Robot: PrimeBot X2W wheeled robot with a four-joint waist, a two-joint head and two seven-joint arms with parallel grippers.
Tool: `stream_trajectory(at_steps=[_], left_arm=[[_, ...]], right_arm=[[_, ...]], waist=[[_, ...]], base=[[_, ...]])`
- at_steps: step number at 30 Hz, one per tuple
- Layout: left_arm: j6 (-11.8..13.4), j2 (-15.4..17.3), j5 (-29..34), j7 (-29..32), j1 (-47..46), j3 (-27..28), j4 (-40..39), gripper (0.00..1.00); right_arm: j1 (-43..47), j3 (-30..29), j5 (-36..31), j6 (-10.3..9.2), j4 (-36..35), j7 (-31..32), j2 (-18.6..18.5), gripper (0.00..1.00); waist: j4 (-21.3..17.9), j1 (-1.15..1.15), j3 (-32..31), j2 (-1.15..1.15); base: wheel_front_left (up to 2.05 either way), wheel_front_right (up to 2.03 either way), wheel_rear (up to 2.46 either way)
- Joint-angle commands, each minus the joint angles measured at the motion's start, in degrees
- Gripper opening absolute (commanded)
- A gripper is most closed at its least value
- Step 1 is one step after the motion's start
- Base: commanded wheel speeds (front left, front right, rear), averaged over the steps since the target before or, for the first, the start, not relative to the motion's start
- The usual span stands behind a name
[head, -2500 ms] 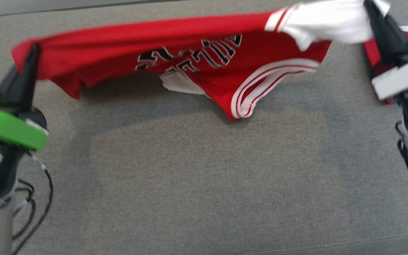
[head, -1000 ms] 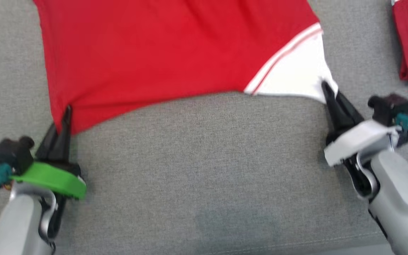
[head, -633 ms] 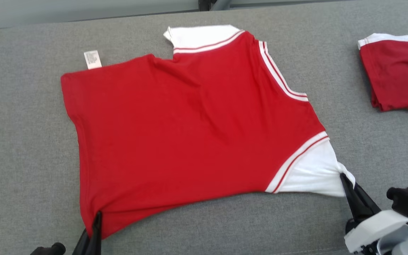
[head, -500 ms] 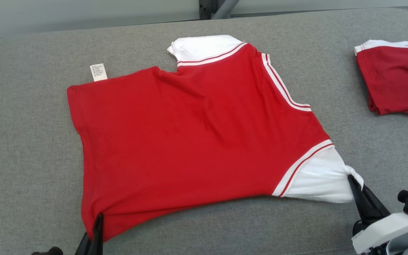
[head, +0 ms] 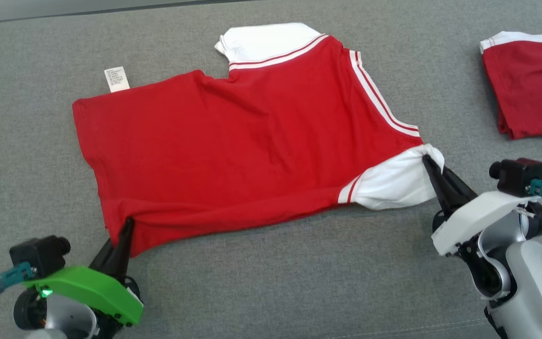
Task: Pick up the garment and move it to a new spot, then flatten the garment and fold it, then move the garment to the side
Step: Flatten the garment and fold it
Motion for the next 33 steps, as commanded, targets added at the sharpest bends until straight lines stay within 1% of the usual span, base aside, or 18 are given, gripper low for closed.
stream_trajectory(at_steps=[1, 2, 6, 7, 9, 13, 14, 15, 16, 19, 22, 24, 26, 29, 33], left_arm=[[0.6, 1.0, -0.5, 1.6, -2.6, 0.2, 1.0, 0.00], [0.7, 1.7, 0.2, 2.2, -3.7, 0.3, 1.7, 0.00], [1.4, 1.6, -1.4, 3.8, -7.7, 1.6, 4.4, 0.00], [1.4, 1.6, -1.4, 3.8, -7.7, 1.6, 4.4, 0.00], [1.5, 2.1, -1.4, 4.9, -9.1, 1.4, 5.8, 0.00], [1.8, 1.9, -2.0, 7.1, -11.4, 0.7, 9.0, 0.00], [1.9, 1.7, -2.1, 7.2, -11.8, 0.6, 9.6, 0.13], [2.0, 1.2, -2.5, 7.2, -12.2, 0.8, 10.1, 0.45], [2.0, 1.0, -2.6, 7.1, -12.3, 0.8, 10.5, 1.00], [2.1, 0.8, -3.0, 6.7, -11.9, 1.1, 10.9, 1.00], [2.5, 1.6, -2.5, 4.8, -9.0, 2.2, 9.9, 1.00], [2.9, 1.5, -3.3, 3.8, -7.0, 3.1, 8.7, 1.00], [3.2, 1.4, -4.2, 3.2, -4.4, 4.0, 7.1, 1.00], [3.5, 1.1, -4.8, 3.8, -1.0, 3.9, 5.0, 1.00], [3.4, 0.6, -5.8, 5.3, -0.5, 2.9, 5.5, 1.00]], right_arm=[[-2.0, -0.3, -0.4, -0.09, 1.5, 0.2, 0.3, 0.00], [-3.2, -0.3, -0.9, -0.09, 2.4, 0.3, 0.3, 0.00], [-8.5, 0.4, -2.4, -0.09, 6.8, 0.0, 0.5, 0.00], [-8.5, 0.4, -2.4, -0.09, 6.8, 0.0, 0.5, 0.00], [-11.1, 1.2, -3.3, -0.09, 9.3, -0.1, 0.7, 0.00], [-15.9, 2.9, -4.6, -0.10, 15.2, -0.5, 1.2, 0.00], [-16.9, 3.3, -5.4, -0.10, 16.7, -1.0, 1.2, 0.24], [-18.0, 3.5, -6.1, -0.10, 18.0, -1.7, 1.1, 1.00], [-18.7, 3.5, -6.6, -0.10, 19.2, -2.6, 1.2, 1.00], [-19.9, 4.1, -6.7, -0.09, 21.0, -6.0, 1.2, 1.00], [-18.1, 5.2, -6.5, -0.09, 20.2, -10.1, -1.0, 1.00], [-16.4, 5.0, -5.8, -0.09, 18.7, -11.4, -1.9, 1.00], [-14.2, 5.0, -5.3, -0.09, 17.0, -11.5, -3.3, 1.00], [-10.6, 4.9, -4.8, -0.09, 14.6, -9.7, -5.0, 1.00], [-7.9, 4.9, -5.5, -0.09, 12.6, -6.8, -6.3, 1.00]], waist=[[0.4, 0.01, 0.9, 0.04], [0.4, 0.01, 1.2, 0.04], [0.3, 0.01, 1.9, 0.04], [0.3, 0.01, 1.9, 0.04], [0.2, 0.01, 2.1, 0.04], [0.1, 0.01, 2.6, 0.04], [0.1, 0.01, 2.6, 0.04], [0.1, 0.01, 2.6, 0.04], [0.1, 0.01, 2.6, 0.04], [0.3, 0.01, 2.3, 0.04], [0.5, 0.01, 1.0, 0.04], [0.5, 0.01, 0.2, 0.04], [0.4, 0.01, -0.5, 0.04], [0.4, 0.01, -0.8, 0.04], [0.5, 0.01, 0.4, 0.04]], base=[[0.00, 0.00, 0.00], [0.00, 0.00, 0.00], [0.00, 0.00, 0.00], [0.00, 0.00, 0.00], [0.00, 0.00, 0.00], [0.00, 0.00, 0.00], [0.00, 0.00, 0.00], [0.00, 0.00, 0.00], [0.00, 0.00, 0.00], [0.00, 0.00, 0.00], [0.00, 0.00, 0.00], [0.00, 0.00, 0.00], [0.00, 0.00, 0.00], [0.00, 0.00, 0.00], [0.00, 0.00, 0.00]])
